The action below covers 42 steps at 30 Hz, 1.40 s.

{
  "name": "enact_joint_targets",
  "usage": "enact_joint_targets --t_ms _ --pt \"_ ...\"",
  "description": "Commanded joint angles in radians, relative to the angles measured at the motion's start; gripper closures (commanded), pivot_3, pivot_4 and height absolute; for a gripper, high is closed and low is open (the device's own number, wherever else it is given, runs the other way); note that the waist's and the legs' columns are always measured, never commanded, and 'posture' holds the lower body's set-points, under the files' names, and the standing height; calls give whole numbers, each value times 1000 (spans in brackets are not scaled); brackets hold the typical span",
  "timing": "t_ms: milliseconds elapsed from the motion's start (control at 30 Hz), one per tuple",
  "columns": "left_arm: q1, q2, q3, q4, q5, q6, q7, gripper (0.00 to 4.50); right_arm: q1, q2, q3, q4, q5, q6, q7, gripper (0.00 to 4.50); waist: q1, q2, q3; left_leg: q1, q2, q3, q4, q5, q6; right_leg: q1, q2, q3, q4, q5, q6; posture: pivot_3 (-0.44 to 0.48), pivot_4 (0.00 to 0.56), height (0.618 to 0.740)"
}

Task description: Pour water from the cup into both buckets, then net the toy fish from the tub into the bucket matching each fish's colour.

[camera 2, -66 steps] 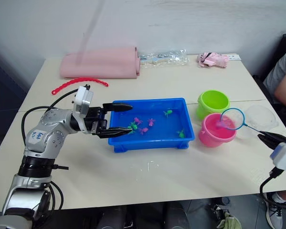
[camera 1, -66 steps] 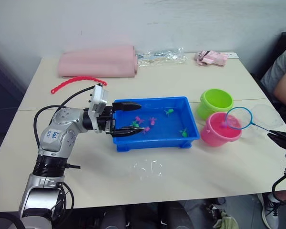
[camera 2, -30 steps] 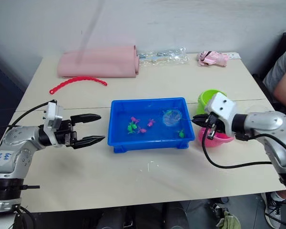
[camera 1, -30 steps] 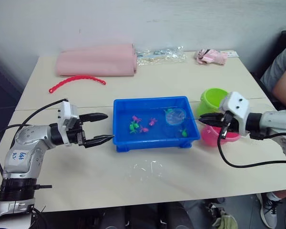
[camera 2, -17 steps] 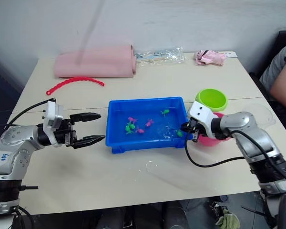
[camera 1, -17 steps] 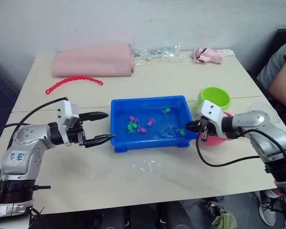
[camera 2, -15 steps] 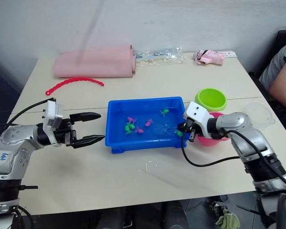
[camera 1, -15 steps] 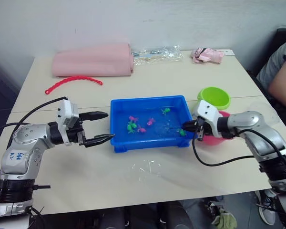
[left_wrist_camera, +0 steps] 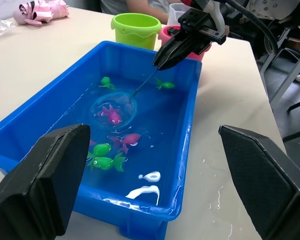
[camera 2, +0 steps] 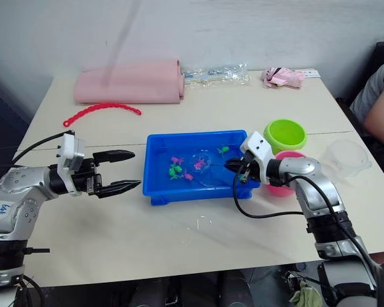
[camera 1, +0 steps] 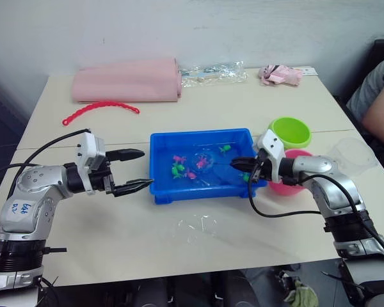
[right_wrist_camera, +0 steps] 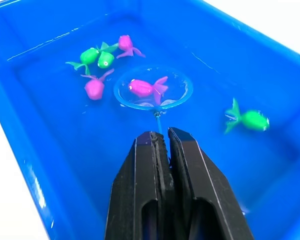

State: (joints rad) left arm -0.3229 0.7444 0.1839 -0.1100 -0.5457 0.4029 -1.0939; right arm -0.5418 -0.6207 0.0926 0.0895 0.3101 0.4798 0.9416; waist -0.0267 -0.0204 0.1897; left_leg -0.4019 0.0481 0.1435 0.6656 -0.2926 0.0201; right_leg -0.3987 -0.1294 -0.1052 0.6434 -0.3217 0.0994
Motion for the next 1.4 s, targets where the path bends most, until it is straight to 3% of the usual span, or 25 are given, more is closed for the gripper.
enact_joint_targets --t_ms 33,400,667,867,1133,1400 --pt "-19 4 -2 -10 -6 -12 -8 23 35 -10 -96 -74 70 2 7 4500 0 0 0 0 0 0 0 0 0 0 0 0 0 0 0 0 150 740" --pt "-124 -45 -57 37 -4 -12 -27 23 295 -106 -375 -302 191 -57 30 4500 17 0 0 0 -1 0 0 0 0 0 0 0 -1 1 1 0 150 740" --pt "-243 -106 -138 120 -2 -10 -82 23 552 -174 -709 -463 314 -24 28 4500 32 0 0 0 -1 0 1 0 0 1 1 0 -2 1 2 0 150 740" --pt "-309 -154 -188 175 11 -19 -118 23 734 -175 -906 -507 304 -38 23 4500 39 0 0 0 -1 0 1 0 1 1 2 1 -6 1 2 0 150 740" --pt "-337 -199 -228 203 36 -20 -129 23 862 -157 -908 -439 91 -305 10 4500 36 0 0 2 -1 1 1 1 1 2 2 2 -6 2 3 0 150 740" --pt "-314 -207 -226 185 41 -15 -121 23 852 -207 -852 -208 -217 -782 -76 4500 30 0 0 3 -1 1 1 1 1 3 2 2 -6 2 3 0 150 740"
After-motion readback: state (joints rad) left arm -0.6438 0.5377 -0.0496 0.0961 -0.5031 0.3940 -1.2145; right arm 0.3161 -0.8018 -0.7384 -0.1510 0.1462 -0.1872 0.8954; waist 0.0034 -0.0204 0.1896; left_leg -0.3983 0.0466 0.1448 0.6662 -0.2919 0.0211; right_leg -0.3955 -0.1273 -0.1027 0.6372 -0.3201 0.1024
